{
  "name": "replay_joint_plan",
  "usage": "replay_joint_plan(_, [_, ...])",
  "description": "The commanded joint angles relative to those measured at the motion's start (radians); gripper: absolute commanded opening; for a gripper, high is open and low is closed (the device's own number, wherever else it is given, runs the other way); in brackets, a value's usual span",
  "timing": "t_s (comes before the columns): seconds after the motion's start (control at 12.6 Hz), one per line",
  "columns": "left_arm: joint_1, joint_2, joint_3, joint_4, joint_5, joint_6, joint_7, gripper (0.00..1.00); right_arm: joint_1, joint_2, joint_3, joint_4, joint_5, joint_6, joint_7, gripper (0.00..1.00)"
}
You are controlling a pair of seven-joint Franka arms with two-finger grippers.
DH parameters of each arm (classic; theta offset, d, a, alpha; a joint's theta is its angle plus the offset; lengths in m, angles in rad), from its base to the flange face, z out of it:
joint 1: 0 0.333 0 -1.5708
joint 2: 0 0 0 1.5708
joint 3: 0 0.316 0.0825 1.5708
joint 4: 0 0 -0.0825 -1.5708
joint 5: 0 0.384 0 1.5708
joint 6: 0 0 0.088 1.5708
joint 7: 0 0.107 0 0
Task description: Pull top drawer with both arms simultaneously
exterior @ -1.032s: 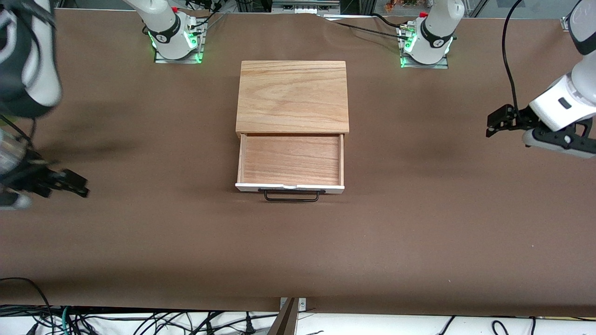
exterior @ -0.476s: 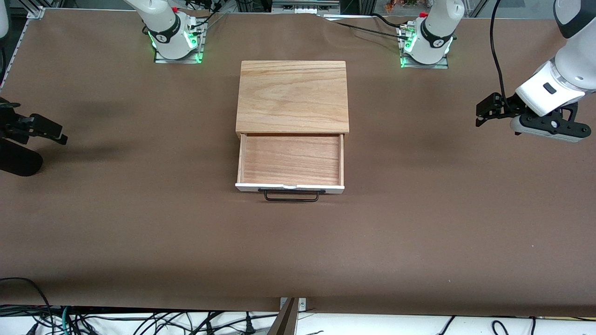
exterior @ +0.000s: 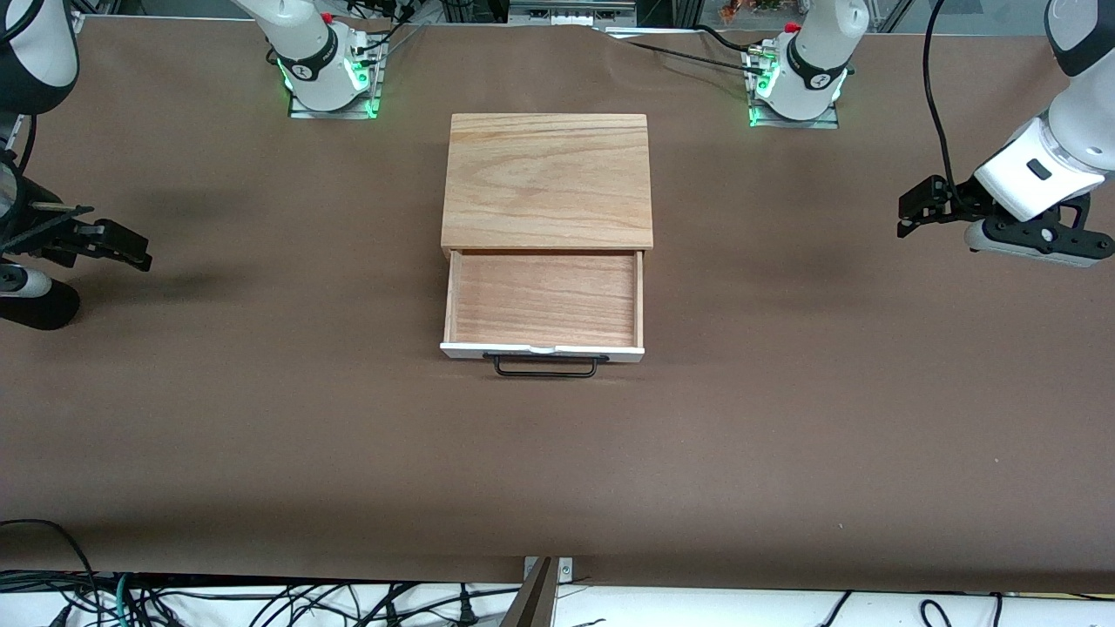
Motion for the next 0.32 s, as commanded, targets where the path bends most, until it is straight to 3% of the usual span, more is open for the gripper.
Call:
replay_joint_plan(0.0, [-0.007,0.002,0.002,0.017,0.015,-0.018,-0.009,1.00,-0.018,0.010,0.002,0.038,0.017,-0.022,0.014,1.00])
replay_joint_plan(0.24, [-0.007,0.002,-0.003,0.029,0.016,-0.022,-0.008,1.00,-0.018,0.015,0.002,0.038,0.015,-0.022,0.011,1.00])
